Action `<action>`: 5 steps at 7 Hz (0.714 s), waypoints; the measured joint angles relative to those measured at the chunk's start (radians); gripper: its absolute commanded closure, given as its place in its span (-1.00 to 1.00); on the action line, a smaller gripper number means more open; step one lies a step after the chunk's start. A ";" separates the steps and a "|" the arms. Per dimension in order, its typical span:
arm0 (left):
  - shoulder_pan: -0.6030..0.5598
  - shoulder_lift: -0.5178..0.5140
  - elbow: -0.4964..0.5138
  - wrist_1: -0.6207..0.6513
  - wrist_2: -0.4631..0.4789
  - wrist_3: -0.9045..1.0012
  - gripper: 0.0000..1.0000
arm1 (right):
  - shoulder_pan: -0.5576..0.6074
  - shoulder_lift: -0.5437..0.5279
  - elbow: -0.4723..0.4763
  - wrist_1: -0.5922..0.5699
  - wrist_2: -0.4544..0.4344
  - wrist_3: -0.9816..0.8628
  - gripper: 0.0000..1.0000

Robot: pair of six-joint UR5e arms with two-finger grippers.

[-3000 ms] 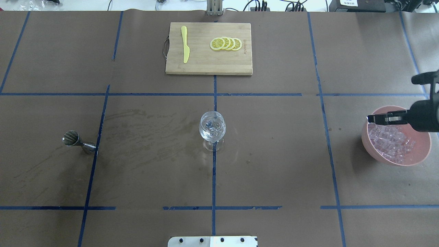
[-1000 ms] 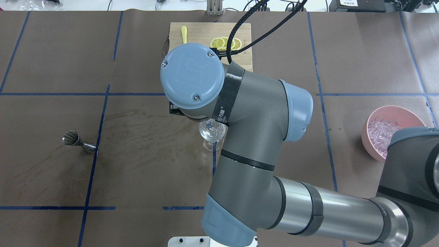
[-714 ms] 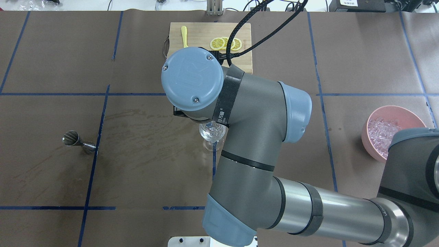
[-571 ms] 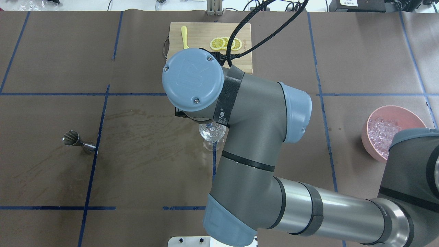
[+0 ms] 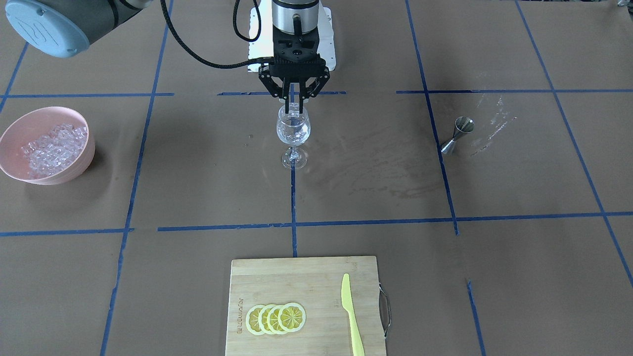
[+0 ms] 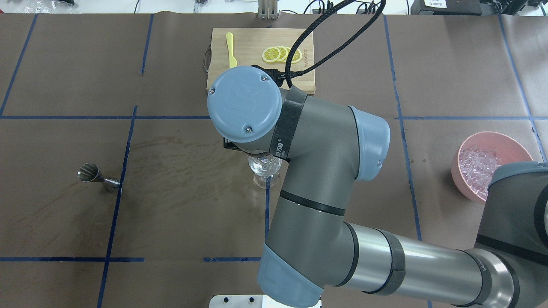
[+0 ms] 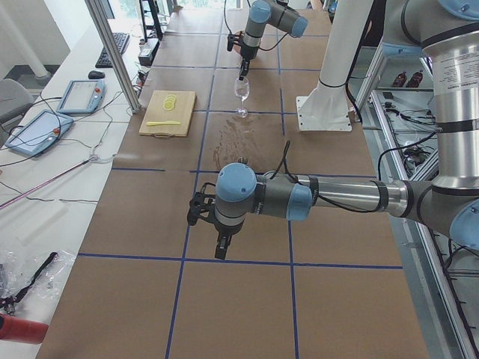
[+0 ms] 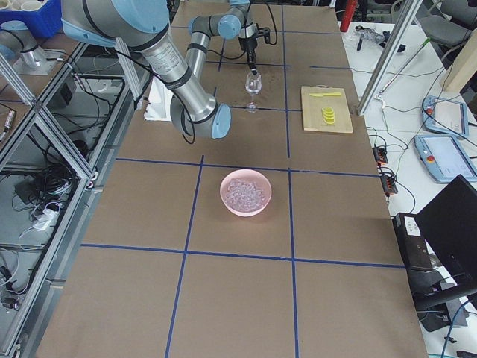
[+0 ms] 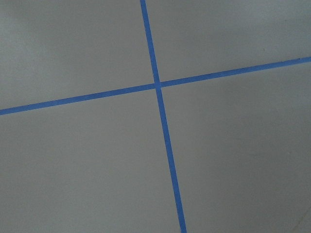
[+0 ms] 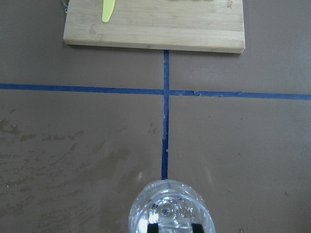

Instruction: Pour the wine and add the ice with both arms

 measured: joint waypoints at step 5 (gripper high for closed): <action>0.000 -0.001 0.001 0.000 -0.001 0.000 -1.00 | 0.050 -0.027 0.033 0.005 0.038 -0.071 -1.00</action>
